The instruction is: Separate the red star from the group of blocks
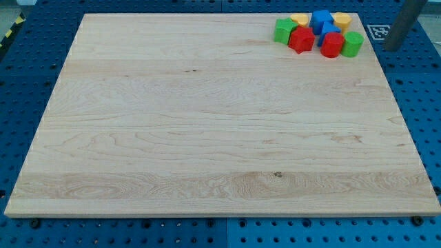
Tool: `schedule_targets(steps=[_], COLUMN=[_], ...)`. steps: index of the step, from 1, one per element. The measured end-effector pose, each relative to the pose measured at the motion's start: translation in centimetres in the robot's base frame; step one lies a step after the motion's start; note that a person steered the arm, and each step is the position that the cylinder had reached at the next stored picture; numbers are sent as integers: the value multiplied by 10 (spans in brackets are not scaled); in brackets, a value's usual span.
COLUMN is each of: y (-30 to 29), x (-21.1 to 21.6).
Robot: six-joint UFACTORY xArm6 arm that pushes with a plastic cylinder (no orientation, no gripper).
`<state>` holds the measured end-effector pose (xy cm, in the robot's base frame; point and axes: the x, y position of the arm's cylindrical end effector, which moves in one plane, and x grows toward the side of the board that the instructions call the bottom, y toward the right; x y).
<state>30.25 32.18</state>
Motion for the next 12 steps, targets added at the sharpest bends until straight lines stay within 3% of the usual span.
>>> schedule_targets(steps=[4, 7, 12], y=[-19, -108, -198], x=[-6, -7, -7])
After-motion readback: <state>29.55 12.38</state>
